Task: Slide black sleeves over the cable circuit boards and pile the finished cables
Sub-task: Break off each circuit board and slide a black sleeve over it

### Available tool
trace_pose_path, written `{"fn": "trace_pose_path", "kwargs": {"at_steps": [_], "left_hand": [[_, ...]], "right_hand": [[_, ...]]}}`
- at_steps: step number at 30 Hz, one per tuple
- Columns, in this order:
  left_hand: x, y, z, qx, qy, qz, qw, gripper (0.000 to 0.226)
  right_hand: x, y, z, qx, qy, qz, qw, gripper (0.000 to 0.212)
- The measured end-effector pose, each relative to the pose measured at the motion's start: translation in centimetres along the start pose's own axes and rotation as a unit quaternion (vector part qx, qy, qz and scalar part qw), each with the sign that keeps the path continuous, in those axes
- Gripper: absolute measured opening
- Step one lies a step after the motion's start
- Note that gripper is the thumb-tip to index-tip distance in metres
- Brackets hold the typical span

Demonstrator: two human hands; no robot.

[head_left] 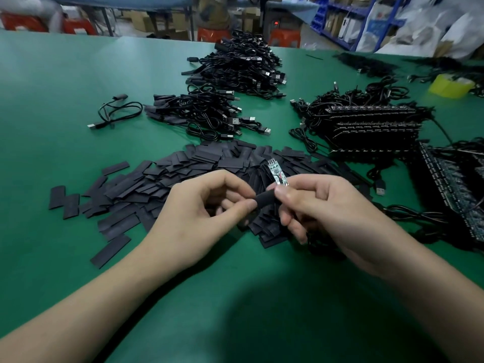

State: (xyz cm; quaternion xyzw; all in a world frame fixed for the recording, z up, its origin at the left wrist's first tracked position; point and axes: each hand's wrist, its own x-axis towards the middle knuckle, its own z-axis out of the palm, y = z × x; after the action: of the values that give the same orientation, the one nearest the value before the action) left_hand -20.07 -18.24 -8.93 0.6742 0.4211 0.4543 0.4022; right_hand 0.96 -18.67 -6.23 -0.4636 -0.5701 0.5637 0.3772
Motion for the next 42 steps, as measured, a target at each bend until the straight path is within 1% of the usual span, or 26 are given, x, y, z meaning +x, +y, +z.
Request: {"fn": "trace_pose_path", "kwargs": {"at_steps": [3, 6, 8, 10, 12, 14, 18, 19, 22, 24, 27, 30, 37, 42], "left_hand": [[0.0, 0.3, -0.1, -0.007, -0.009, 0.004, 1.000, 0.018], [-0.2, 0.1, -0.1, 0.035, -0.005, 0.032, 0.999, 0.018], [-0.4, 0.2, 0.0, 0.113, 0.017, 0.094, 0.989, 0.018], [-0.4, 0.4, 0.1, 0.201, 0.037, 0.161, 0.966, 0.025], [-0.4, 0.5, 0.2, 0.238, 0.054, 0.185, 0.952, 0.025], [-0.3, 0.5, 0.2, 0.240, 0.074, 0.183, 0.951, 0.022], [-0.1, 0.4, -0.7, 0.203, 0.112, 0.146, 0.962, 0.021], [0.0, 0.4, -0.9, 0.193, 0.119, 0.139, 0.964, 0.020], [0.0, 0.4, -1.1, 0.166, 0.132, 0.125, 0.969, 0.017], [0.1, 0.4, -1.1, 0.165, 0.131, 0.129, 0.969, 0.017], [0.0, 0.5, -1.0, 0.180, 0.128, 0.142, 0.965, 0.016], [0.0, 0.5, -0.9, 0.195, 0.128, 0.156, 0.960, 0.014], [0.0, 0.6, -1.0, 0.195, 0.126, 0.159, 0.960, 0.013], [0.2, 0.2, -1.2, 0.210, 0.091, 0.178, 0.957, 0.015]], "right_hand": [[-0.1, 0.2, 0.3, -0.030, 0.005, -0.008, 0.999, 0.034], [-0.2, 0.4, 0.4, -0.038, 0.019, -0.011, 0.999, 0.035], [-0.2, 0.5, 0.6, -0.032, 0.024, -0.013, 0.999, 0.033], [-0.2, 0.6, 0.9, -0.019, 0.023, -0.017, 0.999, 0.030], [-0.3, 0.7, 1.3, -0.026, 0.014, -0.022, 0.999, 0.027], [-0.4, 0.6, 1.4, -0.050, 0.013, -0.035, 0.998, 0.028], [-0.4, -0.1, 0.3, -0.114, 0.053, -0.087, 0.988, 0.032], [-0.5, -0.3, -0.1, -0.133, 0.046, -0.091, 0.986, 0.032], [-0.6, -0.6, -0.7, -0.165, -0.017, -0.068, 0.984, 0.032], [-0.6, -0.5, -0.8, -0.163, -0.050, -0.051, 0.984, 0.033], [-0.6, -0.3, -0.6, -0.130, -0.075, -0.036, 0.988, 0.034], [-0.5, -0.3, -0.6, -0.100, -0.083, -0.020, 0.991, 0.034], [-0.5, -0.3, -0.9, -0.092, -0.110, -0.006, 0.990, 0.035], [-0.6, -0.5, -1.1, -0.085, -0.134, 0.002, 0.987, 0.034]]}}
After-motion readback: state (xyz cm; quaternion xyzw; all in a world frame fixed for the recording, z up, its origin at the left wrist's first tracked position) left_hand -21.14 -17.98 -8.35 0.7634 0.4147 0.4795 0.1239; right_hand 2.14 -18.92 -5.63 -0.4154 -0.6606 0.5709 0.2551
